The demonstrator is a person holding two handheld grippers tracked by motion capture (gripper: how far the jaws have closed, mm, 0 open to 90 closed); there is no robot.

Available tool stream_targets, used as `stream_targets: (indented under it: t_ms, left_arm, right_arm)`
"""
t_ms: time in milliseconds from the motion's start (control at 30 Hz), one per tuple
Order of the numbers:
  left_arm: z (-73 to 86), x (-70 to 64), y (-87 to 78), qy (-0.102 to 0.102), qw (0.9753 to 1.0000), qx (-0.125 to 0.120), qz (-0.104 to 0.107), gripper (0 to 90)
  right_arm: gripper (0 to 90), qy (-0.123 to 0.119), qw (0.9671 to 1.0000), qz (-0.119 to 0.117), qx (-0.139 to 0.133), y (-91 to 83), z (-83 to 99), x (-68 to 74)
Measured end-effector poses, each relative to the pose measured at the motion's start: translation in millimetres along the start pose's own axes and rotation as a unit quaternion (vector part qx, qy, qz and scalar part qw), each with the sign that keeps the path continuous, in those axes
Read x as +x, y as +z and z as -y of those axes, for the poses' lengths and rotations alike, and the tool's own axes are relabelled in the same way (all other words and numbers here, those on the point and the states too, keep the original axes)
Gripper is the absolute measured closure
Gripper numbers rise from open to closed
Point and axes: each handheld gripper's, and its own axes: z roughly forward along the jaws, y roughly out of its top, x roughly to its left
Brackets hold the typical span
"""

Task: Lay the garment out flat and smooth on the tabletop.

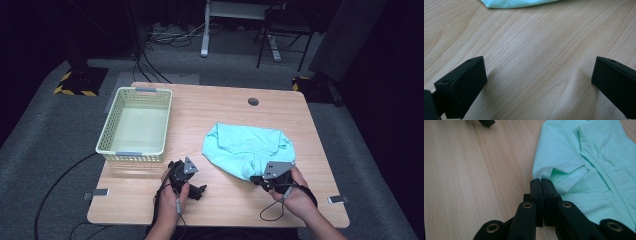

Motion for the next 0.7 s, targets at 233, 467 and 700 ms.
stream_targets:
  t_ms: [233, 467, 700]
  left_arm:
    - [0.0, 0.0, 0.0, 0.0, 1.0, 0.0, 0.0, 0.1]
    - [0.0, 0.0, 0.0, 0.0, 1.0, 0.0, 0.0, 0.1]
    - [0.1, 0.0, 0.0, 0.0, 1.0, 0.0, 0.001, 0.1]
  right_arm:
    - [66.7, 0.041, 0.9941, -0.099, 0.016, 4.7, 11.6, 7.2]
    - [59.9, 0.086, 0.9939, -0.062, -0.03, -5.7, 9.5, -7.8]
    - [58.6, 0.093, 0.994, -0.037, -0.043, -8.9, 3.8, -16.2]
